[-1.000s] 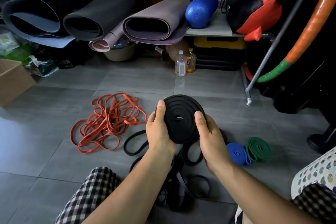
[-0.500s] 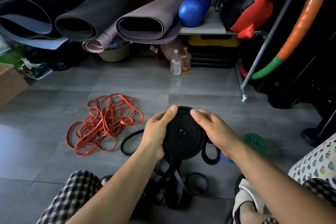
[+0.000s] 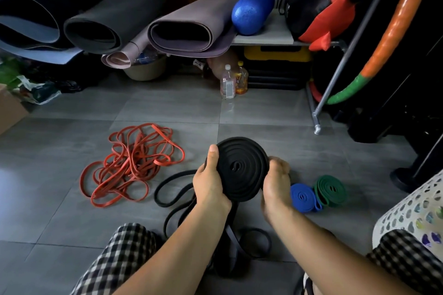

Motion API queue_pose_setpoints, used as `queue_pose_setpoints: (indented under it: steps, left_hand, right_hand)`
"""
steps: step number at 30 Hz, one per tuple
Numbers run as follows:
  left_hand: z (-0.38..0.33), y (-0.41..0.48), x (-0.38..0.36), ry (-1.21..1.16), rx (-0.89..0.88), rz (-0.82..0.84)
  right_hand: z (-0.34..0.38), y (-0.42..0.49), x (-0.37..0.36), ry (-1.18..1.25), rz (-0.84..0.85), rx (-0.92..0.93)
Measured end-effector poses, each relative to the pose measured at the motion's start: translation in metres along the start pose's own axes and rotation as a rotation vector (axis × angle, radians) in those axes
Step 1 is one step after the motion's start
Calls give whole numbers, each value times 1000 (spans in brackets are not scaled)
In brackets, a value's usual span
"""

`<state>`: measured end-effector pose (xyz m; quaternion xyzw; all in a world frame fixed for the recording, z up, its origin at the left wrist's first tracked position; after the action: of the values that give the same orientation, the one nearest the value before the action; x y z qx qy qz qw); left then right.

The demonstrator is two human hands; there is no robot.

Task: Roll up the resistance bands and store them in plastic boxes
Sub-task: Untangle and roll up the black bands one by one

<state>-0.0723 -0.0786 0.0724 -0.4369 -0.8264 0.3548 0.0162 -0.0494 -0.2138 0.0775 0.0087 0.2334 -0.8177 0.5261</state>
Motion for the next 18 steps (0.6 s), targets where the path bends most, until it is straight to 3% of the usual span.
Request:
queue_pose_setpoints:
  steps: [3, 9, 12, 18]
  left_hand:
    - [8, 4, 4, 29, -9, -47]
    - [9, 14, 18, 46, -35, -165]
    - [25, 21, 25, 141, -24, -194]
    - [84, 42, 31, 187, 101, -259]
  right_hand:
    - [-2, 6, 8, -155, -52, 96]
    - [-21, -8, 1, -759, 92, 252]
    - [-40, -5, 14, -923, 158, 129]
    - [-84, 23, 37, -933, 209, -100]
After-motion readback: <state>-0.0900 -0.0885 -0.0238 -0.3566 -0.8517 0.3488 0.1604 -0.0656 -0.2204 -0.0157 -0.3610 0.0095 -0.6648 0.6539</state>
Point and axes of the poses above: each hand's wrist, its own y-axis towards the middle knuckle, its own x-axis out of the back of the hand, z = x × y, the point moved 7 cm from there along y, towards the middle knuckle, and after that the axes turned 9 degrees about y, right-handed, at the moved point
